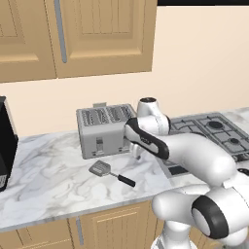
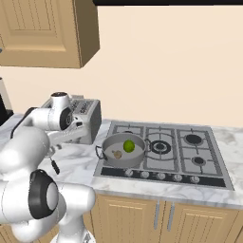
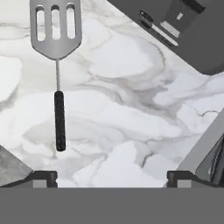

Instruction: Put the garlic and lime in the pot. Retrieve the spatula and lightly stir the vegetables in the pot.

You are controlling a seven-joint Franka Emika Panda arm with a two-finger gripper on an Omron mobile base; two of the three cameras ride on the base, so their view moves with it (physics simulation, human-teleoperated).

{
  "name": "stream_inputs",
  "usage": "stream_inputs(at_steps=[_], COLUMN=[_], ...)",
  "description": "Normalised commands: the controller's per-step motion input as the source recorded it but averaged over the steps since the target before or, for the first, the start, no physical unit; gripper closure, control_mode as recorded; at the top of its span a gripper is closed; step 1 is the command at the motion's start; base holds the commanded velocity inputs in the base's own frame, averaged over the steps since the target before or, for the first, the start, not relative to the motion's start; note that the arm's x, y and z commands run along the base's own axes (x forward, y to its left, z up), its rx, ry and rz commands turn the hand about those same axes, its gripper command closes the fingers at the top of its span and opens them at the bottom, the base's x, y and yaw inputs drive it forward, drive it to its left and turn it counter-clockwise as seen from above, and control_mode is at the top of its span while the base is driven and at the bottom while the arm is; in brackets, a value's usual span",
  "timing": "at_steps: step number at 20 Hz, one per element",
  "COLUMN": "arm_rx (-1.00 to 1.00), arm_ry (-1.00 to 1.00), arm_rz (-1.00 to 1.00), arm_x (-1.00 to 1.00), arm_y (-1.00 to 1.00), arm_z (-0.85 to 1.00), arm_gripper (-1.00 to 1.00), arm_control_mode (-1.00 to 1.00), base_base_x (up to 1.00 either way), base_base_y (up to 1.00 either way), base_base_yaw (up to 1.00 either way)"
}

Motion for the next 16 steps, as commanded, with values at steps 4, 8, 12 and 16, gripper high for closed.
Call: stream_inputs(at_steps=[4, 8, 12, 16], arm_rx=[0.00, 0.00, 0.06, 0.04], arm_ry=[0.05, 0.02, 0.00, 0.03], arm_rz=[0.23, 0.09, 0.00, -0.03], arm_x=[-0.01, 0.00, -0.11, -0.13], arm_y=[0.41, 0.45, 0.29, 0.25], arm_z=[-0.22, -0.33, -0.33, -0.32], arm_gripper=[-1.00, -1.00, -1.00, -1.00], arm_control_mode=[-1.00, -1.00, -1.00, -1.00], base_base_x=[0.00, 0.00, 0.00, 0.00], base_base_y=[0.00, 0.00, 0.00, 0.00], base_base_yaw=[0.00, 0.00, 0.00, 0.00])
